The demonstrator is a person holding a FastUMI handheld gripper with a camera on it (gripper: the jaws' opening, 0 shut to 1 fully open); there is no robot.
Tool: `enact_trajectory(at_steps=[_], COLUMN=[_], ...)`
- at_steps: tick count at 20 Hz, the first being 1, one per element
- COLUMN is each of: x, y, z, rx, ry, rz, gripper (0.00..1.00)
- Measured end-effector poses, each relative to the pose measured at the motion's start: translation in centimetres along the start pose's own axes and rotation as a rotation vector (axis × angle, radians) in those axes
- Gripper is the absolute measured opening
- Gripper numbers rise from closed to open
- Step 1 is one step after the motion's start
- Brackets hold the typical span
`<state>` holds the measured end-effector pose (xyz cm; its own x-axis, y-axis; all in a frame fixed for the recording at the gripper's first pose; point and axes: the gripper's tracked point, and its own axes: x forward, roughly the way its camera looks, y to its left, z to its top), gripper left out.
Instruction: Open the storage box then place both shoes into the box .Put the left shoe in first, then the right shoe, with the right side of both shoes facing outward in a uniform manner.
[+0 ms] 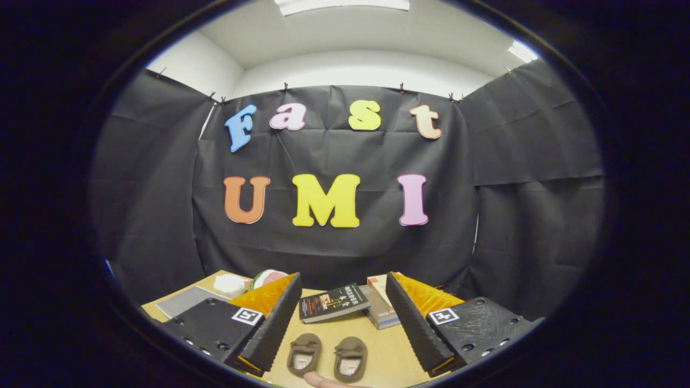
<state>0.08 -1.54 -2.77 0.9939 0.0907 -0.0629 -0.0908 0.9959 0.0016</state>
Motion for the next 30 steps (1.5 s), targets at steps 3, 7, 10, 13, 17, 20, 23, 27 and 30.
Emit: enact_trajectory(at_steps=[3, 7, 10, 13, 17, 20, 23, 27, 30], x=[-0.2, 0.3, 1.3, 2.5, 4.5, 6.3, 8.1, 9.8, 10.5], y=[0.2, 1.3, 2.9, 5.1, 10.5, 14.2, 18.2, 23.5, 26.2], z=[-0.5, -1.8, -3.8, -5.9, -9.7, -12.0, -14.0, -17.4, -19.2], rx=[0.006, 0.028, 0.020, 0.034, 0.079, 0.087, 0.087, 0.086, 0.081], ry=[0.019, 0.046, 0.085, 0.139, 0.255, 0.318, 0.372, 0.477, 0.520], rz=[-0.003, -0.011, -0.015, -0.007, 0.079, 0.126, 0.175, 0.279, 0.345], gripper=[0.96, 0.95, 0.96, 0.96, 0.96, 0.96, 0.96, 0.96, 0.96])
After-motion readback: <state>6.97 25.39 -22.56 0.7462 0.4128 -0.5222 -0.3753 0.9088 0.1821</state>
